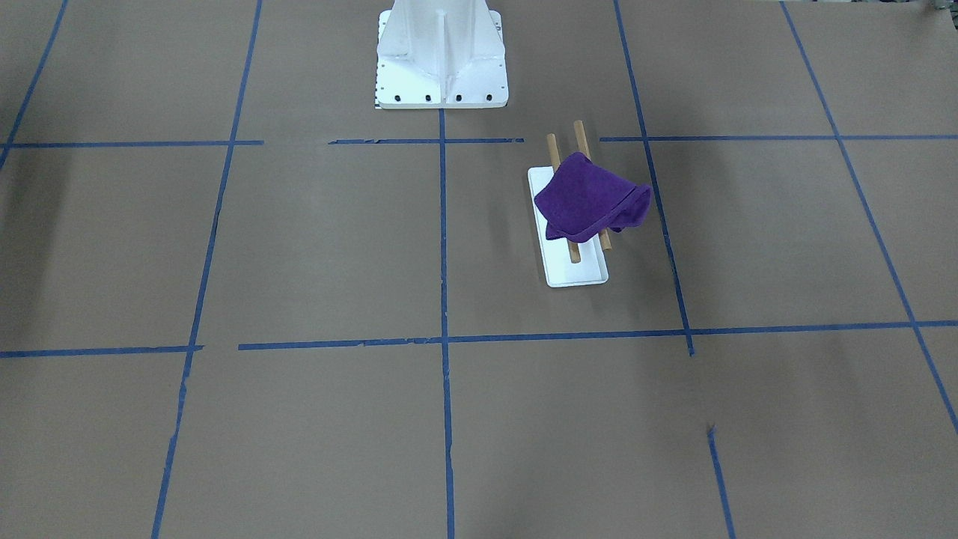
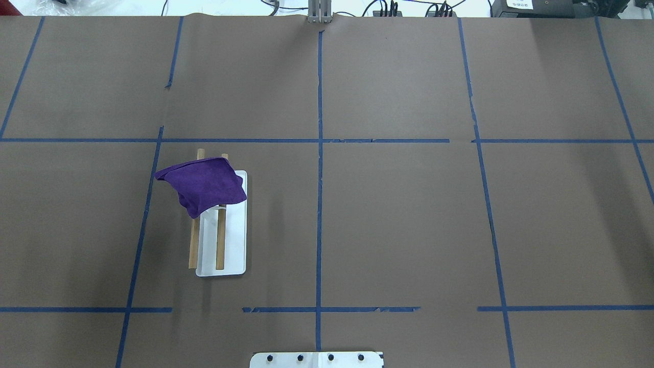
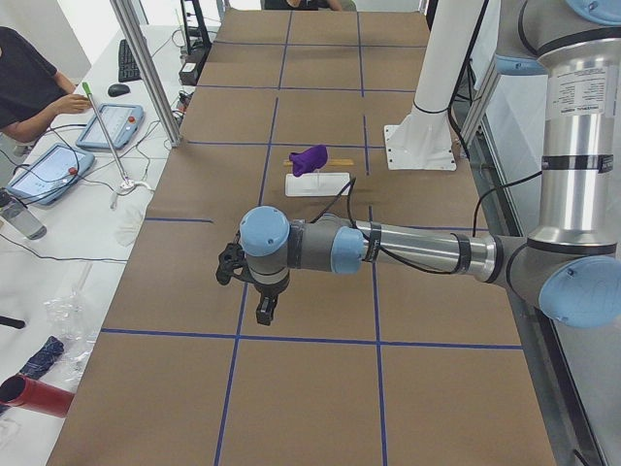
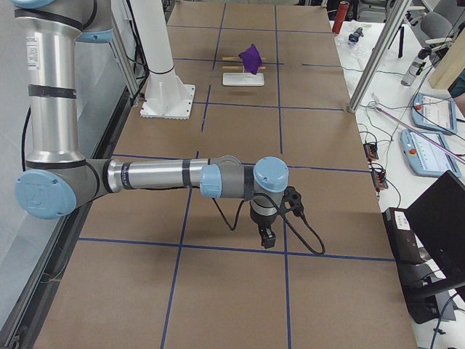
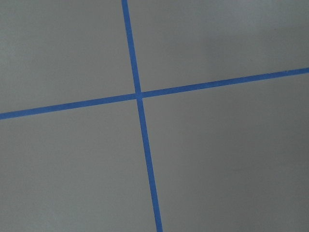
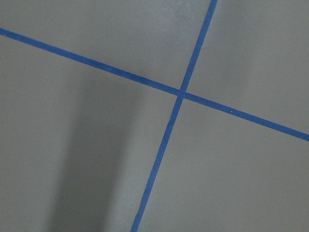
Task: Hang towel on rack
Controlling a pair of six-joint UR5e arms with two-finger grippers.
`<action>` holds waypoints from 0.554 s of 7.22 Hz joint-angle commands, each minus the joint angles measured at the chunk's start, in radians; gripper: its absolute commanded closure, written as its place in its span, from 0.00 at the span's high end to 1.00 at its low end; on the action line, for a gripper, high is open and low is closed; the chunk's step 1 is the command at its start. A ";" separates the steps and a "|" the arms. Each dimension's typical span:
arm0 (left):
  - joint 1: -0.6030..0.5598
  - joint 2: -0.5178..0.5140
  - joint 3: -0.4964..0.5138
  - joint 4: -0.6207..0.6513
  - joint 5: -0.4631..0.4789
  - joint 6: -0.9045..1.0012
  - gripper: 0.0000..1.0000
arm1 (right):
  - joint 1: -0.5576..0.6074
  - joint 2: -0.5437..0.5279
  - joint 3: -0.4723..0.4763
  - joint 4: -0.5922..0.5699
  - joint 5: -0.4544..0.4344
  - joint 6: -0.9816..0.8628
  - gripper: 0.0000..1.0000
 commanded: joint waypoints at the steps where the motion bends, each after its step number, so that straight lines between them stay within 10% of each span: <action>1: 0.006 0.007 0.003 0.000 0.000 -0.002 1.00 | -0.001 -0.064 0.074 0.000 0.001 0.001 1.00; 4: 0.051 0.003 -0.012 0.003 0.029 -0.011 1.00 | -0.030 -0.066 0.046 -0.005 -0.005 0.012 1.00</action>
